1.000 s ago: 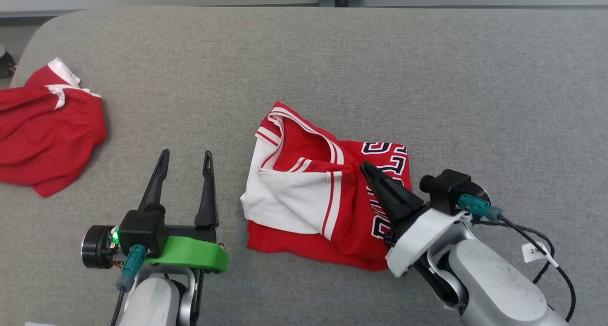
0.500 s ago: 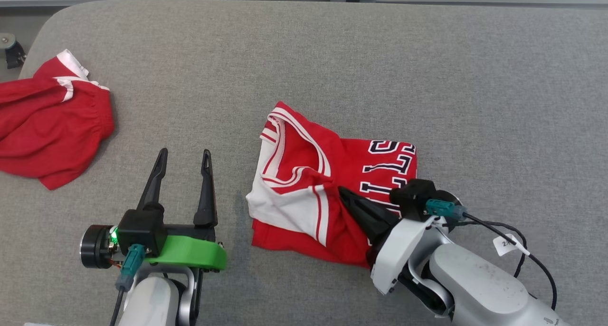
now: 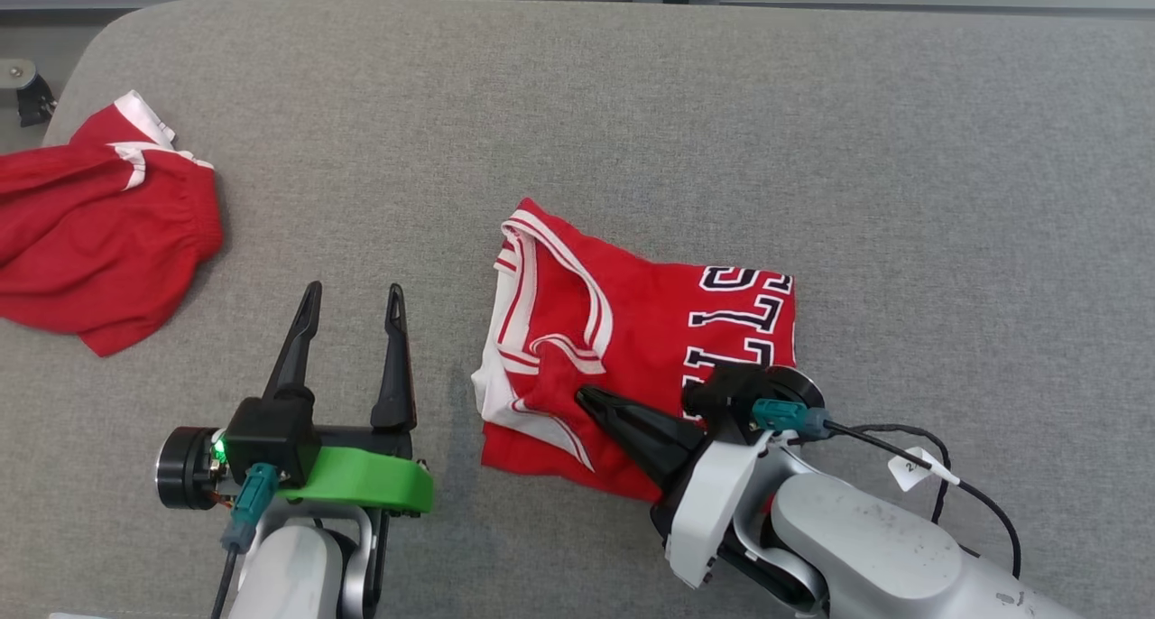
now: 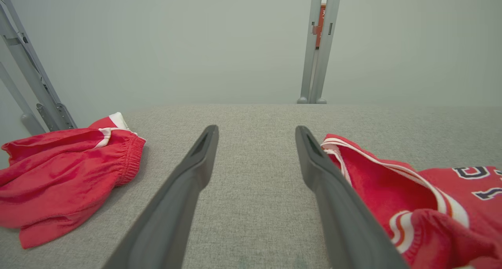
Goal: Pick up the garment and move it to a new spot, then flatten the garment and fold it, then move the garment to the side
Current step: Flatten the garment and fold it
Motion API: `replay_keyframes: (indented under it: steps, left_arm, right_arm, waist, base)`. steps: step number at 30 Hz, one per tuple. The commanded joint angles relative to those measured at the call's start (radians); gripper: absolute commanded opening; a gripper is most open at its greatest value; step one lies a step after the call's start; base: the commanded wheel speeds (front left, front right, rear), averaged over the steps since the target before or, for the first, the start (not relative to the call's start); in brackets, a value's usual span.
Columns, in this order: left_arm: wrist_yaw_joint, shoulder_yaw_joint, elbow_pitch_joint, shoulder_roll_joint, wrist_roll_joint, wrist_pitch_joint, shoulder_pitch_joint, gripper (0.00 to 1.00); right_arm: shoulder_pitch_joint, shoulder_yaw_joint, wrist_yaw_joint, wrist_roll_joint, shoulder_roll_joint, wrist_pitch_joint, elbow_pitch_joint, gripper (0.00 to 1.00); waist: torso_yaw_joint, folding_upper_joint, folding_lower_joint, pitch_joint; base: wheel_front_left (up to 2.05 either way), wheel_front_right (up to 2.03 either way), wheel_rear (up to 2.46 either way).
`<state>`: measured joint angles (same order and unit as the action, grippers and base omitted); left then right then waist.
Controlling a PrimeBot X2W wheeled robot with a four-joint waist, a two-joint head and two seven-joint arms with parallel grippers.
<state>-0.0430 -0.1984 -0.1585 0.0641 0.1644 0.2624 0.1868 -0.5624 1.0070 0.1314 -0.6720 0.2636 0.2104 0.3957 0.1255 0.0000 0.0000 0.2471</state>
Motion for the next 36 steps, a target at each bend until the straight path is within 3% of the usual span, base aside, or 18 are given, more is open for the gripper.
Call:
replay_keyframes:
  steps: [1,12,17,18,19,27,33,36]
  left_arm:
    - [0.004,0.001,0.000,-0.001,-0.010,0.003,0.008,1.00]
    - [0.005,-0.001,-0.005,-0.005,-0.012,0.003,-0.005,1.00]
    - [0.002,0.014,-0.005,-0.001,-0.015,0.003,-0.027,1.00]
    - [0.002,0.019,-0.004,0.002,-0.015,0.003,-0.032,1.00]
    - [0.001,0.023,-0.003,0.004,-0.016,0.003,-0.039,1.00]
    - [-0.007,0.050,0.006,0.022,-0.021,0.003,-0.089,1.00]
    - [-0.008,0.058,0.003,0.037,-0.021,0.003,-0.117,1.00]
    - [-0.008,0.061,-0.001,0.043,-0.017,0.003,-0.131,1.00]
  right_arm:
    - [-0.015,0.008,-0.001,-0.003,-0.001,0.008,0.006,0.00]
    - [-0.041,0.112,-0.002,-0.069,-0.029,-0.003,0.052,0.00]
    - [-0.007,0.026,-0.002,-0.062,-0.011,0.047,0.001,0.00]
    - [0.008,-0.008,-0.001,-0.055,-0.007,0.050,-0.011,0.46]
    - [0.028,-0.059,-0.002,-0.036,0.001,0.053,-0.024,1.00]
    - [0.251,-0.534,-0.002,0.180,0.004,0.054,-0.195,1.00]
    - [0.421,-0.785,-0.001,0.297,-0.018,0.044,-0.279,1.00]
    - [0.479,-0.853,-0.001,0.327,-0.029,0.019,-0.317,1.00]
  waist:
    - [0.003,0.0000,0.0000,-0.001]
    - [0.014,0.0000,0.0000,-0.014]
    - [0.002,0.0000,0.0000,-0.040]
    - [-0.003,0.0000,0.0000,-0.046]
    - [-0.008,0.0000,0.0000,-0.054]
    - [-0.065,0.0000,0.0000,-0.117]
    - [-0.107,0.0000,0.0000,-0.161]
    - [-0.125,0.0000,0.0000,-0.177]
  base:
    - [0.00,0.00,0.00]
    - [0.00,0.00,0.00]
    - [0.00,0.00,0.00]
    - [0.00,0.00,0.00]
    - [0.00,0.00,0.00]
    - [0.00,0.00,0.00]
    - [0.00,0.00,0.00]
    - [0.00,0.00,0.00]
